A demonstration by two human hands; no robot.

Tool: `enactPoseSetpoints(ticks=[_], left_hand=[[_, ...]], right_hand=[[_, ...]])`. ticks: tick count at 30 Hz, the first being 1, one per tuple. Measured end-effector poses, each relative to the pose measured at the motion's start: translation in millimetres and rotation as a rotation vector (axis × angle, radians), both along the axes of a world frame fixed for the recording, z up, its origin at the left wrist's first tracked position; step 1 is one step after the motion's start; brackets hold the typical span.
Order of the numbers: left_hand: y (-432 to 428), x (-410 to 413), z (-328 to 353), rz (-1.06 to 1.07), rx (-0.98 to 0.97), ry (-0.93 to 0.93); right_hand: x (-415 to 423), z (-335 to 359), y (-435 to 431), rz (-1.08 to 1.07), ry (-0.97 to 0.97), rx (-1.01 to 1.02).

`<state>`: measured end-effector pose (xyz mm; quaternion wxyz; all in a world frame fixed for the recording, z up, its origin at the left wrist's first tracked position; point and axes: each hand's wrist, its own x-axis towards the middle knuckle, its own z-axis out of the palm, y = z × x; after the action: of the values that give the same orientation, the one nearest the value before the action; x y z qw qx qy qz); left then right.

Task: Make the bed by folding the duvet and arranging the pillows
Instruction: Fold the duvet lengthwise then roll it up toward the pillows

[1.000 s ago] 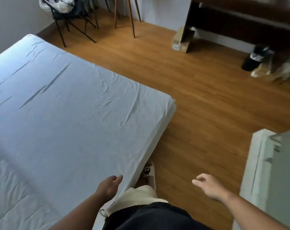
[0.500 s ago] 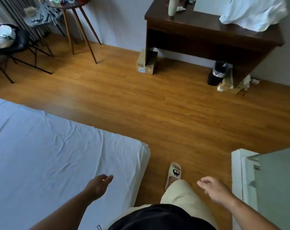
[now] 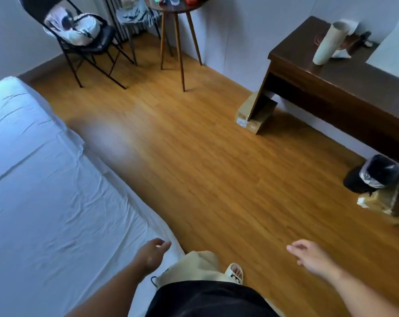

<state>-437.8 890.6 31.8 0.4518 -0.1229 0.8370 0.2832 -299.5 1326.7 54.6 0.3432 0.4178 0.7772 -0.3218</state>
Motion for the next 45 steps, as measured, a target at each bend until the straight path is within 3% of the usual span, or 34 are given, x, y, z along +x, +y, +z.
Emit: enactPoseSetpoints(ticks=[6,13,22,34,41,45], left_hand=[[50,-91,-15,0.155,0.031,-0.025],[33,-210,-37,0.349,0.008,-0.234],[-7,-400,-11,0.586,0.027,-0.085],[-77,-609,20,0.949,-0.065,-0.056],[-157,-714,-27,1.183,-0.026,-0.140],[-219,-794,-33,1.165,0.011,-0.157]], right_hand=[[-163,-6,44,0.147,0.021,-0.044],[-355,-13,47,0.210,0.017,-0.030],[-622,-2,-10,0.454,0.075,-0.042],[-1019,-16,-141,0.929,-0.020,-0.058],[-1200,0,-279,1.030,0.041,-0.083],[-1277,0,-361,1.013,0.017,-0.065]])
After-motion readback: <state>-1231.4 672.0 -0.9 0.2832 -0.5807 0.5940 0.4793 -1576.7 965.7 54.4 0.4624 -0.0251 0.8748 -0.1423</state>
